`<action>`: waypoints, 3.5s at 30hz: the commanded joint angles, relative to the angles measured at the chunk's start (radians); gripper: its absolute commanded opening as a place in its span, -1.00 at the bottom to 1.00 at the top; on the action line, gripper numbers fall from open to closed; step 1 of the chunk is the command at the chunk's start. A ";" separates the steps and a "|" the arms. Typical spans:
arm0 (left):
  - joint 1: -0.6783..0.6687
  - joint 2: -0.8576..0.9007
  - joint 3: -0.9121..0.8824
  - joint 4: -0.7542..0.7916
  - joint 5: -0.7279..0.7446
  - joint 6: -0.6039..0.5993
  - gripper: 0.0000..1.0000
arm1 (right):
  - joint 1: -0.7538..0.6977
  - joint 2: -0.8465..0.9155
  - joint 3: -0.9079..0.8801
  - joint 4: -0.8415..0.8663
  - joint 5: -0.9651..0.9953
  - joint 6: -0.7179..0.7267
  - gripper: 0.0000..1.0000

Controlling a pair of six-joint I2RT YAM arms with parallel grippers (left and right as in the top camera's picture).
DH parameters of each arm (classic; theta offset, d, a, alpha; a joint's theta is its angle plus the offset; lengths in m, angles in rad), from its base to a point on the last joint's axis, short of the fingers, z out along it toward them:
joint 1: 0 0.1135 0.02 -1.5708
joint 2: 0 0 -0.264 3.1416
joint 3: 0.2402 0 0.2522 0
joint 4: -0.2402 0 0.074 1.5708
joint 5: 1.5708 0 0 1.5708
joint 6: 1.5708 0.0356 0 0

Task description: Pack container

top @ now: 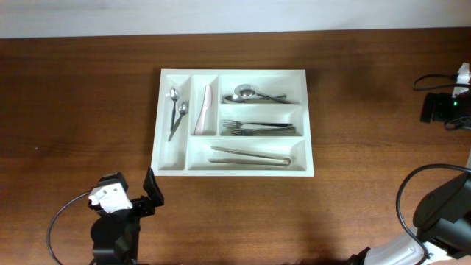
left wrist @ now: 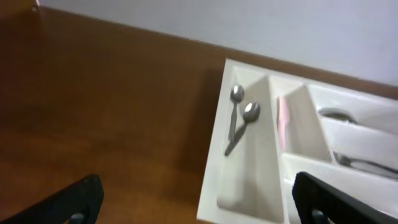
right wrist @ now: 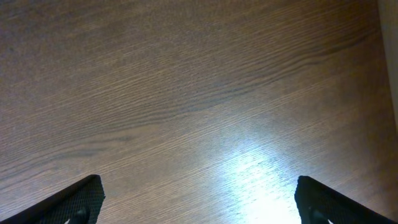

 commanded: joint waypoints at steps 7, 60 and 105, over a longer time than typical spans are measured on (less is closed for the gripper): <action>0.059 -0.071 -0.103 0.088 0.000 0.017 0.98 | 0.002 -0.002 -0.002 0.000 0.005 0.005 0.97; 0.029 -0.161 -0.132 0.080 0.031 0.188 0.98 | 0.002 -0.002 -0.002 0.000 0.005 0.005 0.97; 0.029 -0.161 -0.132 0.080 0.031 0.188 0.99 | 0.002 -0.003 -0.002 0.001 0.005 0.005 0.97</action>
